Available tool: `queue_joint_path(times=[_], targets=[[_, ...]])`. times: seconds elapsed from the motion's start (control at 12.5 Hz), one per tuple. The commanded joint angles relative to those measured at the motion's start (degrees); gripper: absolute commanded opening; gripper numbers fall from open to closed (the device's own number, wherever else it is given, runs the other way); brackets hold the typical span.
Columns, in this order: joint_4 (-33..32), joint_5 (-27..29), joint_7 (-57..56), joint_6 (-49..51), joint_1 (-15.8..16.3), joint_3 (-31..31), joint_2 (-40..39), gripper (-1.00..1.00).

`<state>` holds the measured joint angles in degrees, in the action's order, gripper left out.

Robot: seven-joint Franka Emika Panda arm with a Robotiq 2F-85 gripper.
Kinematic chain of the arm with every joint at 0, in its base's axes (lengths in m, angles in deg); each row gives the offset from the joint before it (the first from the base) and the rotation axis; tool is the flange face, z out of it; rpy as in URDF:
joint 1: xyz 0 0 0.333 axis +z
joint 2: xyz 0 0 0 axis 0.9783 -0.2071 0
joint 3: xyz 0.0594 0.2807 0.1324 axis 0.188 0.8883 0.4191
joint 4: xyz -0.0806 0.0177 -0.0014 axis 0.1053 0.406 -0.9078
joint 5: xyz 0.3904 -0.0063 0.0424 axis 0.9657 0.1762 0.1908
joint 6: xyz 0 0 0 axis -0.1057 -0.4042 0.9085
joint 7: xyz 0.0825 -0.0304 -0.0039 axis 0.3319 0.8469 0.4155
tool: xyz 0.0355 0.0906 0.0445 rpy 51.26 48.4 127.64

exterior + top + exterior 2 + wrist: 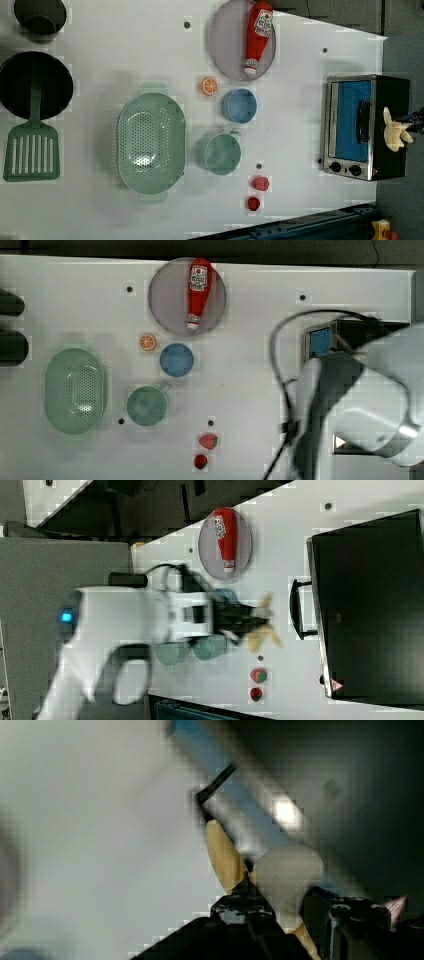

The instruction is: Pick banana from table and place on oven.

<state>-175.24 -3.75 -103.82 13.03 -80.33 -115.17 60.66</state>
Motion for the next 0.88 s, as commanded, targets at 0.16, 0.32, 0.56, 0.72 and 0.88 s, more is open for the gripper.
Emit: queue_joint_path(times=[0.16, 0.32, 0.56, 0.72, 0.88], targets=[[1.8, 1.4, -20.4, -5.7, -1.6, -7.8, -0.7, -0.47], [2.1, 1.5, -21.2, -6.0, -1.7, -9.3, -2.5, -0.18], [2.1, 1.6, -21.2, -6.0, -1.6, -9.1, -2.9, 0.49], [2.5, 1.6, -21.2, -6.6, -1.5, -9.0, -2.9, 0.95], [2.8, 1.6, -21.2, -6.7, -1.1, -8.2, -2.7, 1.0]])
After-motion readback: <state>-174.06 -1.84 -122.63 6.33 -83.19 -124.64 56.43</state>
